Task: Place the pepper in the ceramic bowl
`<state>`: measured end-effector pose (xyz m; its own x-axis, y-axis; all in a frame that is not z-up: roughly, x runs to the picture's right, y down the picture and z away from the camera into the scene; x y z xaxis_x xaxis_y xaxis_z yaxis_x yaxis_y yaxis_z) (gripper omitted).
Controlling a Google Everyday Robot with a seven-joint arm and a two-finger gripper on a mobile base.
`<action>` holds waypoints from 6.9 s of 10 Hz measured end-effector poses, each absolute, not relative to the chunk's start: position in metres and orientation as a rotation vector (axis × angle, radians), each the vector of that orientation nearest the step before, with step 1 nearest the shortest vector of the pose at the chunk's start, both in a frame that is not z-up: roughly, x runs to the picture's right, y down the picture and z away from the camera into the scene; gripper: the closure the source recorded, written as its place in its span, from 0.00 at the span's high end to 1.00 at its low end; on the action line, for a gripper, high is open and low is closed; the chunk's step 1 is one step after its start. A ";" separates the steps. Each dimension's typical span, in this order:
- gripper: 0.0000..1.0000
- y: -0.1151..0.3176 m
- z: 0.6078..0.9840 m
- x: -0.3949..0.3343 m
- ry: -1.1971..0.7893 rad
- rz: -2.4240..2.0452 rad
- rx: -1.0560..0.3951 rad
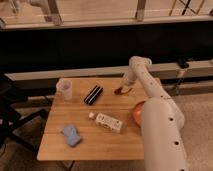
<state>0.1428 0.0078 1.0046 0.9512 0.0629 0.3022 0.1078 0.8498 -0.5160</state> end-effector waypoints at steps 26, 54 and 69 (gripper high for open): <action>0.00 0.017 0.933 0.144 -0.429 -0.284 -0.439; 0.00 0.068 0.869 0.243 -0.373 -0.243 -0.411; 0.03 0.089 0.835 0.268 -0.254 -0.224 -0.420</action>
<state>0.2681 0.0885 0.8345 0.9439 -0.1613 0.2881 0.2655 0.8895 -0.3719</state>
